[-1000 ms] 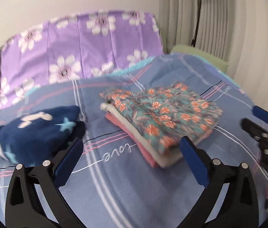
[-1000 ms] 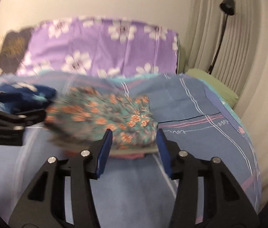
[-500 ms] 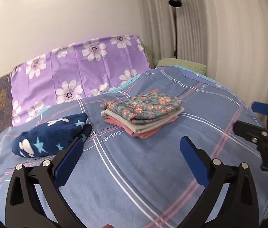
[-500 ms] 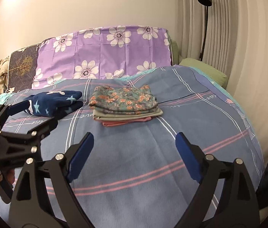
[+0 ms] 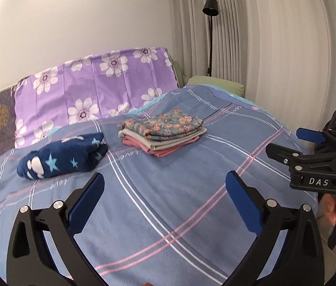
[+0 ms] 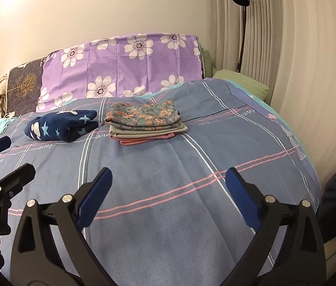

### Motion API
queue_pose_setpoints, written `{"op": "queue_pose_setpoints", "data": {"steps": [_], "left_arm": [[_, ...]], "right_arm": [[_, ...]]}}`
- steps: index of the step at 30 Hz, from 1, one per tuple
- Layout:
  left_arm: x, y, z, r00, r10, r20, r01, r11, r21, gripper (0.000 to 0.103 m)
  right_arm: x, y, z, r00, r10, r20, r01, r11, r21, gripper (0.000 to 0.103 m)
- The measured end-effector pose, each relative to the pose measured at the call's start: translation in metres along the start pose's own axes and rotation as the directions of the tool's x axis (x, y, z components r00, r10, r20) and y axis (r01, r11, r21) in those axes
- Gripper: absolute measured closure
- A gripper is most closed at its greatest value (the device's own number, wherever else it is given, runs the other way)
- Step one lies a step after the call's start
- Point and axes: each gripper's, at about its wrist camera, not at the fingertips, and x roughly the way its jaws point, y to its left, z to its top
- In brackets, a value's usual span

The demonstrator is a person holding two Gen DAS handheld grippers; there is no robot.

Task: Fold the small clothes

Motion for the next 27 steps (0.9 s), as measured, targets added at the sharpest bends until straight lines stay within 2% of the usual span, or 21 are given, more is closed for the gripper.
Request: {"op": "queue_pose_setpoints", "data": {"steps": [4, 13, 18, 27], "left_arm": [[-0.009, -0.003, -0.002, 1.000, -0.005, -0.009, 0.005, 1.000, -0.024, 0.001], [-0.027, -0.013, 0.006, 1.000, 0.022, 0.022, -0.022, 1.000, 0.006, 0.001], [-0.032, -0.014, 0.004, 0.997, 0.064, 0.045, -0.065, 0.998, 0.023, 0.001], [-0.027, -0.014, 0.000, 0.997, 0.075, 0.007, -0.076, 0.997, 0.031, 0.001]], "right_arm": [[-0.004, 0.003, -0.002, 1.000, -0.008, 0.009, 0.008, 1.000, -0.028, 0.004], [-0.013, 0.009, 0.000, 0.999, 0.002, 0.041, 0.000, 0.999, -0.047, 0.003], [-0.012, 0.015, 0.000, 0.999, 0.002, 0.045, 0.001, 0.998, -0.066, 0.002], [-0.007, 0.022, -0.004, 1.000, -0.002, 0.029, 0.005, 0.996, -0.087, 0.002]]}}
